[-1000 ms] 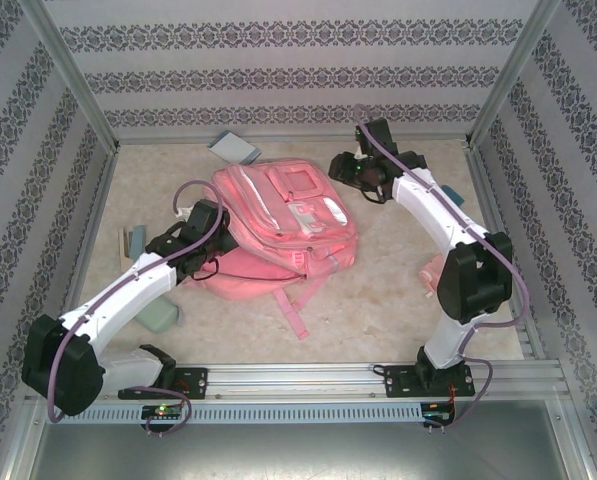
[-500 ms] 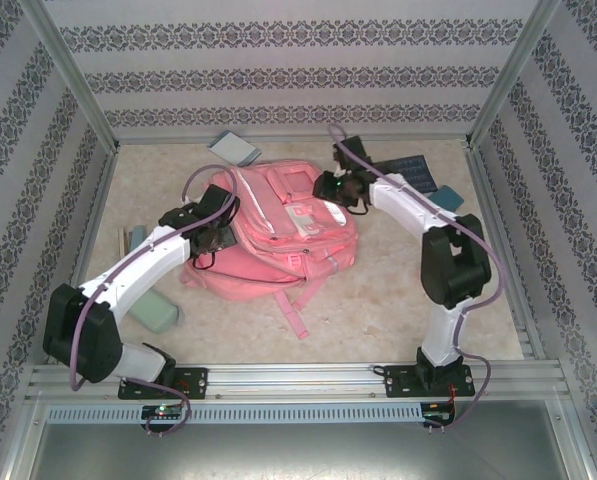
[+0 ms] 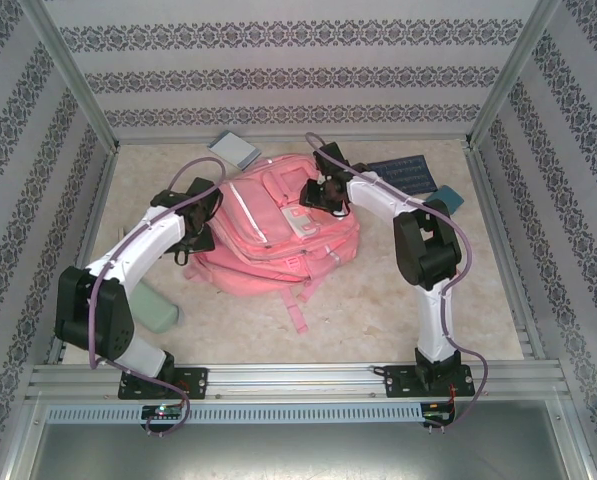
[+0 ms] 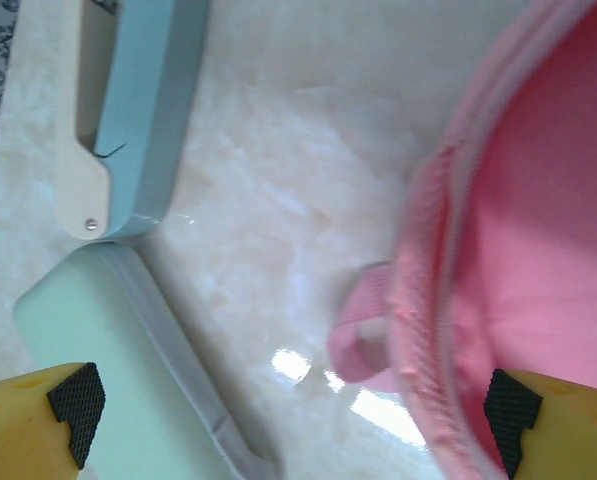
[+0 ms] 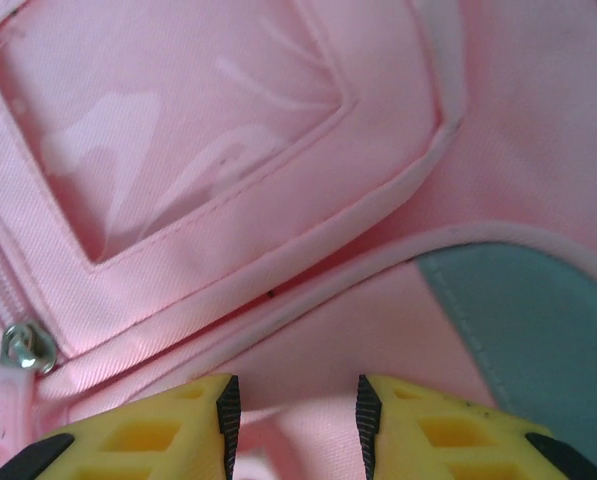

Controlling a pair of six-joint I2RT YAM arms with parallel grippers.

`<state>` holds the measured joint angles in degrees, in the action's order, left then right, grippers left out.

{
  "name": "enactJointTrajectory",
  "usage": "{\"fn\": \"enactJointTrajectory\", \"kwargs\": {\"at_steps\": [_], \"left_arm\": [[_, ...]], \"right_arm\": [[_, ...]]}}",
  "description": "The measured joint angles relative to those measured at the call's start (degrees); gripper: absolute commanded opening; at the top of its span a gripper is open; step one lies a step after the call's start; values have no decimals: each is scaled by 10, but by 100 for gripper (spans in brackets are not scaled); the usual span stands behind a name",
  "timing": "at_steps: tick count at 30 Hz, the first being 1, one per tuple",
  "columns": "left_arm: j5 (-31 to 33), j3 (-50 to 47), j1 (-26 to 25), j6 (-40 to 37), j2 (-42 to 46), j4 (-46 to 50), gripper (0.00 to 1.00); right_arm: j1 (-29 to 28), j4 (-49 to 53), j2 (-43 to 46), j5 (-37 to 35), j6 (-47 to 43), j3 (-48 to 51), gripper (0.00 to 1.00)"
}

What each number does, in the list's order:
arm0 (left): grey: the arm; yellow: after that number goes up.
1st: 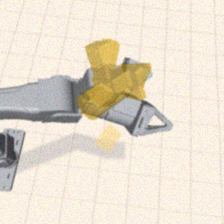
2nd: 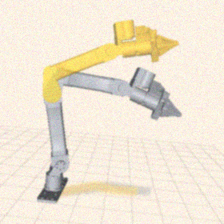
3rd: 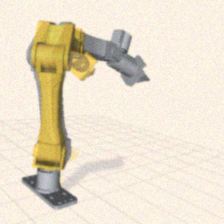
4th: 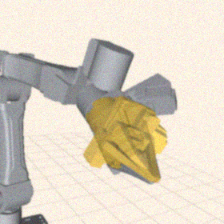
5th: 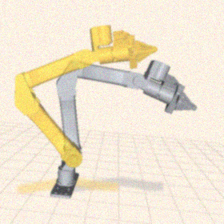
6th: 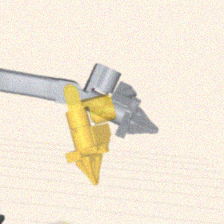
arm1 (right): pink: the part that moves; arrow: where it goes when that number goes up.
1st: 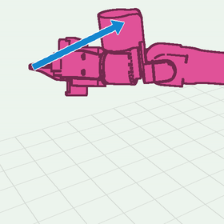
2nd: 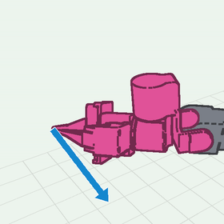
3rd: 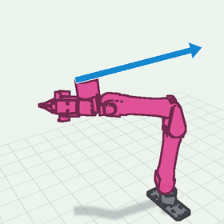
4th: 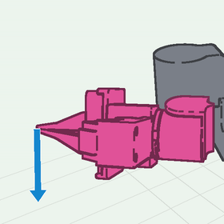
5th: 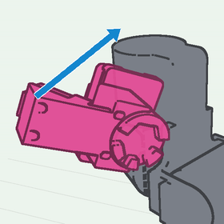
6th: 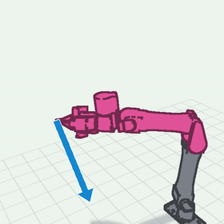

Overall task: Pack the student bag
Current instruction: Move the student bag to the center of the table.

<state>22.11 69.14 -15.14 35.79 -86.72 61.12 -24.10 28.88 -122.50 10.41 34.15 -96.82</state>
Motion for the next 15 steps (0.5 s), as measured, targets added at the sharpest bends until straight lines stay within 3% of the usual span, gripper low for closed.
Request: {"fn": "enactJointTrajectory", "kwargs": {"at_steps": [10, 15], "left_arm": [[-12, 40, 33, -14, 64, 23, 100], [-81, 43, 33, -16, 99, 1, 100]], "right_arm": [[44, -3, 19, -19, -15, -3, 40], [93, -6, 29, -44, -12, -3, 21]]}}
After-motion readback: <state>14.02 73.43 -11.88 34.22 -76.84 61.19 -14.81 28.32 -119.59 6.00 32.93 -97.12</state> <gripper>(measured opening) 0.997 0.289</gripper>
